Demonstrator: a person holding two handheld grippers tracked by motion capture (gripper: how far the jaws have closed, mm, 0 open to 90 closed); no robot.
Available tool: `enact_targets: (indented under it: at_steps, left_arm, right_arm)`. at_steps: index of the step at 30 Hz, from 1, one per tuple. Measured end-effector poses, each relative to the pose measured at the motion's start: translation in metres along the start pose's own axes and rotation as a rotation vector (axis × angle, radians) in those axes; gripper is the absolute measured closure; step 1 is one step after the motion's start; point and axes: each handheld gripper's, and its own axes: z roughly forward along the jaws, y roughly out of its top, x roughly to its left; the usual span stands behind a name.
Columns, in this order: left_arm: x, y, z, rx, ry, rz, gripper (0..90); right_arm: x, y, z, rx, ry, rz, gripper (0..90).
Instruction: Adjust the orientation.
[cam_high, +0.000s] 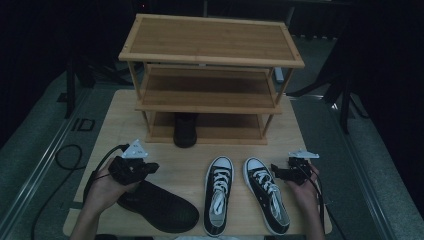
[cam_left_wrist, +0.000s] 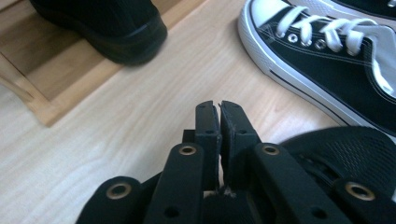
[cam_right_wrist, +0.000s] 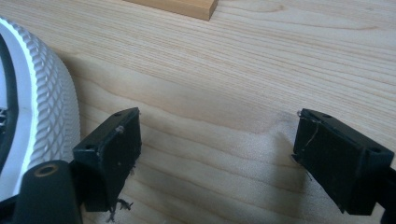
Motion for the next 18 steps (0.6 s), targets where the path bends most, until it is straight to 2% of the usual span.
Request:
enact_targets:
  at_steps: [4,6,18]
  left_arm:
    - [-0.006,-0.005,0.002,0.011,-0.027,0.013,88.9]
    - [-0.01,-0.007,0.007,0.033,-0.034,0.05,88.0]
    - [-0.031,-0.006,0.018,0.056,-0.116,0.093,82.8]
  right_arm:
    - [0.0,0.0,0.0,0.0,0.0,0.0,14.9]
    - [0.0,0.0,0.0,0.0,0.0,0.0,14.9]
    - [0.0,0.0,0.0,0.0,0.0,0.0,14.9]
